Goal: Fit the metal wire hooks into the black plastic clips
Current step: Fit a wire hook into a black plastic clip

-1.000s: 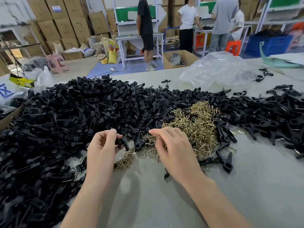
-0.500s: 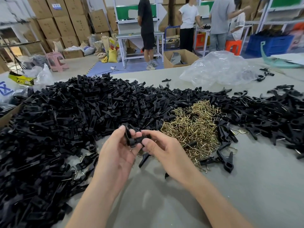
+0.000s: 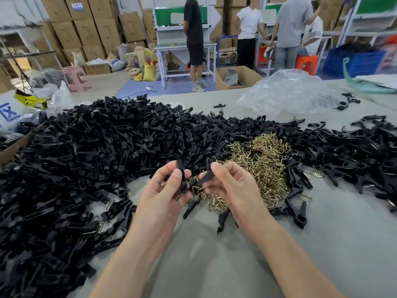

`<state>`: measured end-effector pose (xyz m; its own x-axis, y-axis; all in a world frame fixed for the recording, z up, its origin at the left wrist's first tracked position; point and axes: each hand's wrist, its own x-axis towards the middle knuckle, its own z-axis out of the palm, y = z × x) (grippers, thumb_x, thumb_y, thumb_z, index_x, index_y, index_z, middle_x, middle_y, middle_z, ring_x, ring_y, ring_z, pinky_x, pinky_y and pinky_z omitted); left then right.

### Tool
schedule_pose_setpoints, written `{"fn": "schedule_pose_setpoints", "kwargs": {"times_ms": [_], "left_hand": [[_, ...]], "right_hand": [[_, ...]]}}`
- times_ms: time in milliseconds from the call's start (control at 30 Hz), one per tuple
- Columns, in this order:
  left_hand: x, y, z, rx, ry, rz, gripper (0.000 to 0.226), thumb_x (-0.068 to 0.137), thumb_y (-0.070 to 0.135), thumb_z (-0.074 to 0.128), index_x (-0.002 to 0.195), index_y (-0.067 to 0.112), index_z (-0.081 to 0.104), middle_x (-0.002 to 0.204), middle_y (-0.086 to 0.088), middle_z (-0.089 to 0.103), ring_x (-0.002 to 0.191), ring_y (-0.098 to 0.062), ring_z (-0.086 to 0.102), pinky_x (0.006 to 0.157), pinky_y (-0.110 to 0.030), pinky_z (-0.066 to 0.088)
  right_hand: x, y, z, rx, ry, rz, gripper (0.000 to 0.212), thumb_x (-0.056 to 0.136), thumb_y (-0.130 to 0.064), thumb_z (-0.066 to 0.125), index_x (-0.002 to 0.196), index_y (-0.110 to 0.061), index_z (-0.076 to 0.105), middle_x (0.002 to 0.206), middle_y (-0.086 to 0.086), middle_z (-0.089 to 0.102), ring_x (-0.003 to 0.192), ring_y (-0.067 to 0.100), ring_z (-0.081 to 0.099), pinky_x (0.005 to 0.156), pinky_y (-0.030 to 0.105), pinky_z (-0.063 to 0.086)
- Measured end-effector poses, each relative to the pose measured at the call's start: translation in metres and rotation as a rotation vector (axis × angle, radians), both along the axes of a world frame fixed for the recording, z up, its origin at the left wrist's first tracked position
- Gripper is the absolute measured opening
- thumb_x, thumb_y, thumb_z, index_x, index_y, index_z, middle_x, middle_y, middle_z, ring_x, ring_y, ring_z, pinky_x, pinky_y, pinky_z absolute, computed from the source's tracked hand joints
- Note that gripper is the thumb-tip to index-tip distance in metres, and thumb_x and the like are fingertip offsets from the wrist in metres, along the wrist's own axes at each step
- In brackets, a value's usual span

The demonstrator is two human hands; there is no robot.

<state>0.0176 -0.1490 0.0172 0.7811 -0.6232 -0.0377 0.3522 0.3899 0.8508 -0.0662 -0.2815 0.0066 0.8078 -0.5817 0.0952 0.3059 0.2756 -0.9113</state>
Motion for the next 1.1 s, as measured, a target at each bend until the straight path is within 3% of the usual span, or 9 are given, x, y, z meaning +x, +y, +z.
{"fn": "schedule_pose_setpoints", "kwargs": {"times_ms": [67,167,367,500,633,733,800,1000,1100], "left_hand": [[0.000,-0.001,-0.001,-0.024,0.023,-0.015,0.044,0.080,0.011,0.065,0.124,0.014,0.062,0.100,-0.010,0.074,0.082,-0.014,0.070,0.073,-0.026,0.060],[-0.001,-0.002,0.001,-0.035,0.000,0.010,0.047,0.079,0.009,0.066,0.125,0.016,0.062,0.098,-0.013,0.074,0.086,-0.020,0.072,0.073,-0.024,0.059],[0.000,-0.002,-0.001,-0.009,-0.004,0.048,0.023,0.095,0.007,0.056,0.113,0.005,0.068,0.098,-0.016,0.074,0.088,-0.023,0.075,0.070,-0.020,0.058],[0.001,-0.001,-0.002,-0.013,0.005,0.000,0.034,0.098,-0.008,0.046,0.121,0.008,0.066,0.107,-0.018,0.074,0.100,-0.026,0.074,0.076,-0.025,0.059],[-0.003,-0.005,-0.004,0.151,-0.177,0.051,0.019,0.098,0.008,0.058,0.114,0.014,0.066,0.086,-0.005,0.075,0.077,-0.012,0.070,0.065,-0.020,0.056],[-0.005,-0.003,-0.006,0.277,-0.291,0.107,0.014,0.095,0.022,0.065,0.109,0.023,0.068,0.077,0.006,0.071,0.068,-0.007,0.065,0.060,-0.015,0.051],[-0.004,-0.001,-0.006,0.350,-0.395,0.154,0.012,0.093,0.031,0.067,0.104,0.026,0.070,0.080,0.014,0.072,0.068,0.001,0.066,0.055,-0.009,0.046],[-0.004,-0.001,-0.008,0.381,-0.515,0.187,0.006,0.092,0.029,0.068,0.095,0.027,0.073,0.066,0.010,0.068,0.058,-0.003,0.059,0.053,-0.010,0.043],[-0.005,-0.001,-0.009,0.373,-0.557,0.172,0.020,0.098,0.021,0.061,0.102,0.037,0.072,0.070,0.011,0.070,0.062,-0.001,0.061,0.056,-0.010,0.045]], "right_hand": [[0.000,-0.001,0.001,0.014,-0.011,-0.006,0.028,0.083,-0.039,0.073,0.087,-0.012,0.067,0.085,0.013,0.076,0.066,0.015,0.068,0.063,0.024,0.057],[-0.001,-0.002,-0.001,0.016,-0.011,-0.005,0.038,0.073,-0.048,0.076,0.092,-0.016,0.074,0.083,0.010,0.075,0.063,0.012,0.063,0.058,0.024,0.055],[-0.001,-0.006,-0.005,0.021,-0.001,0.025,0.029,0.078,-0.035,0.073,0.103,-0.021,0.079,0.086,0.009,0.075,0.068,0.010,0.064,0.064,0.022,0.056],[0.000,-0.008,-0.007,0.016,-0.007,0.035,0.031,0.079,-0.030,0.073,0.108,-0.022,0.078,0.090,0.005,0.074,0.076,0.009,0.068,0.073,0.020,0.057],[0.001,-0.007,-0.010,-0.019,0.028,0.058,0.032,0.086,-0.016,0.071,0.117,-0.025,0.071,0.098,0.001,0.076,0.094,0.010,0.071,0.081,0.019,0.056],[0.001,-0.006,-0.010,-0.116,0.067,0.069,0.038,0.096,-0.001,0.063,0.121,-0.028,0.067,0.094,-0.005,0.076,0.093,0.006,0.071,0.082,0.018,0.056],[0.000,-0.005,-0.009,-0.188,0.094,0.068,0.039,0.096,-0.001,0.064,0.122,-0.030,0.066,0.089,-0.012,0.074,0.089,0.001,0.070,0.081,0.018,0.055],[-0.002,-0.003,-0.009,-0.228,0.106,0.108,0.035,0.095,-0.010,0.068,0.128,-0.023,0.067,0.100,-0.009,0.076,0.098,0.004,0.070,0.087,0.020,0.055],[-0.003,-0.003,-0.009,-0.248,0.113,0.111,0.035,0.095,-0.012,0.069,0.129,-0.021,0.068,0.100,-0.008,0.076,0.100,0.007,0.071,0.089,0.023,0.056]]}}
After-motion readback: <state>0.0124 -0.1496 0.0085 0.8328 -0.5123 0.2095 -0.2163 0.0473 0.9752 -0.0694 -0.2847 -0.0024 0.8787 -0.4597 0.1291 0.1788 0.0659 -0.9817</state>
